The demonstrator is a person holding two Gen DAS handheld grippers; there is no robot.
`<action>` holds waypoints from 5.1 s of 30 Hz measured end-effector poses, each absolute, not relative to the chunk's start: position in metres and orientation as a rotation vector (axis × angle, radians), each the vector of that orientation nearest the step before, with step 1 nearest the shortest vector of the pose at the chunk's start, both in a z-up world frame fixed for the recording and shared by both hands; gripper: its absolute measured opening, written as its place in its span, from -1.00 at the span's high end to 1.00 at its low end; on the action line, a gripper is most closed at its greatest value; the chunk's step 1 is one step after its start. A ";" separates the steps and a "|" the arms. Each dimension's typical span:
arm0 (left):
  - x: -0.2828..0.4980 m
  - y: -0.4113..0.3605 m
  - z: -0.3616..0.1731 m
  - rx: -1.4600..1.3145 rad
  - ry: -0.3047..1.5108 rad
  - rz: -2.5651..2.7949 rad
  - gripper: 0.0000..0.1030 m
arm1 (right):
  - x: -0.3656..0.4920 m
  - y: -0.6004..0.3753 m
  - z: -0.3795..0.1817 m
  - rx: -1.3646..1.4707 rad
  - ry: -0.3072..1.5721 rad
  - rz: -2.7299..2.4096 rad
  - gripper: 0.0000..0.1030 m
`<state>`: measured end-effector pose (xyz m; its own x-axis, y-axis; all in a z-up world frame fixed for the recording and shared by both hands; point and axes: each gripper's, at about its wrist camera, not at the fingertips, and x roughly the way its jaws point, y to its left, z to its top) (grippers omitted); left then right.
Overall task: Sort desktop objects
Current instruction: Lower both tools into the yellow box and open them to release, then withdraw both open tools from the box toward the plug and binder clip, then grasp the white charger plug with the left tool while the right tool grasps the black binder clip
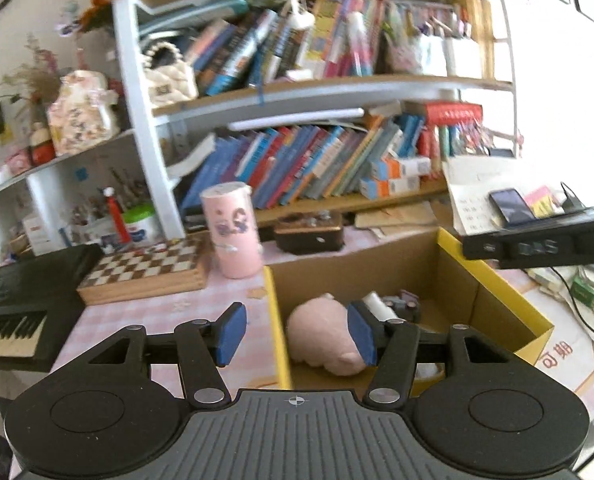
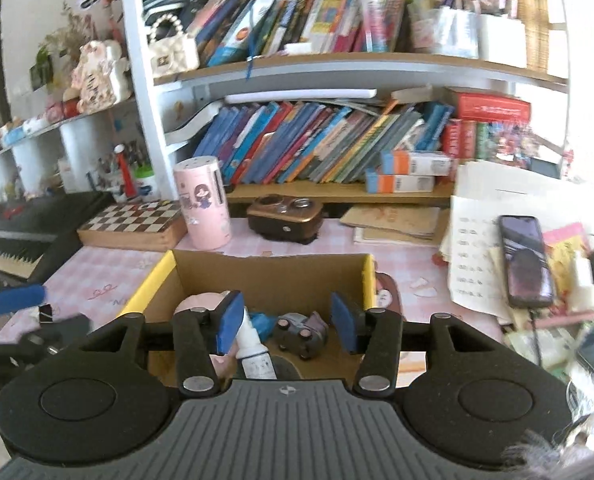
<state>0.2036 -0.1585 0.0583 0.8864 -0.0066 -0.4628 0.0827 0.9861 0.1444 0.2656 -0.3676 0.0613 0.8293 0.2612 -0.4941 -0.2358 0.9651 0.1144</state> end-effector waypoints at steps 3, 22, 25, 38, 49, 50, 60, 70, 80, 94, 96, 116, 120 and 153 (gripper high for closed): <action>0.192 -0.145 0.061 0.127 0.468 -0.022 -0.29 | 0.247 -0.369 0.061 0.056 0.527 0.223 0.03; 0.099 -0.050 0.027 0.023 0.531 -0.100 -0.49 | 0.104 -0.286 0.023 0.079 0.634 0.004 -0.01; 0.080 -0.036 0.020 0.040 0.549 -0.108 -0.54 | 0.081 -0.262 0.017 0.082 0.648 -0.001 -0.06; 0.033 0.017 0.006 0.096 0.642 -0.102 -0.56 | 0.031 -0.185 -0.002 0.098 0.744 0.063 -0.11; 0.013 0.061 0.005 0.047 0.657 0.004 -0.56 | 0.028 -0.129 -0.001 0.013 0.760 0.218 -0.23; 0.012 0.064 0.006 0.045 0.657 0.014 -0.56 | 0.028 -0.125 -0.001 0.006 0.760 0.232 -0.23; 0.004 0.086 0.011 0.042 0.636 0.070 -0.57 | 0.029 -0.098 0.004 -0.025 0.731 0.293 -0.26; 0.001 0.099 0.012 0.031 0.625 0.078 -0.58 | 0.027 -0.083 0.008 -0.048 0.708 0.311 -0.29; -0.001 0.111 0.012 0.013 0.612 0.091 -0.59 | 0.023 -0.069 0.010 -0.085 0.698 0.329 -0.31; 0.004 0.118 0.010 0.023 0.620 0.097 -0.60 | 0.033 -0.055 0.007 -0.097 0.713 0.346 -0.32; 0.007 0.119 0.009 0.025 0.628 0.101 -0.60 | 0.036 -0.053 0.006 -0.094 0.720 0.350 -0.32; 0.072 0.116 -0.004 -0.007 0.696 0.162 -0.62 | 0.113 -0.049 -0.006 -0.130 0.779 0.428 -0.32; 0.091 0.116 -0.006 -0.028 0.695 0.198 -0.63 | 0.142 -0.048 -0.006 -0.150 0.782 0.460 -0.34; 0.197 0.138 -0.004 -0.104 0.778 0.574 -0.72 | 0.359 0.042 -0.046 -0.149 0.831 0.842 -0.20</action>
<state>0.1973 0.1376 -0.0043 0.5680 0.4506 -0.6888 -0.5253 0.8427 0.1181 0.3593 0.0419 -0.0465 0.3789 0.6014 -0.7034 -0.7110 0.6757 0.1947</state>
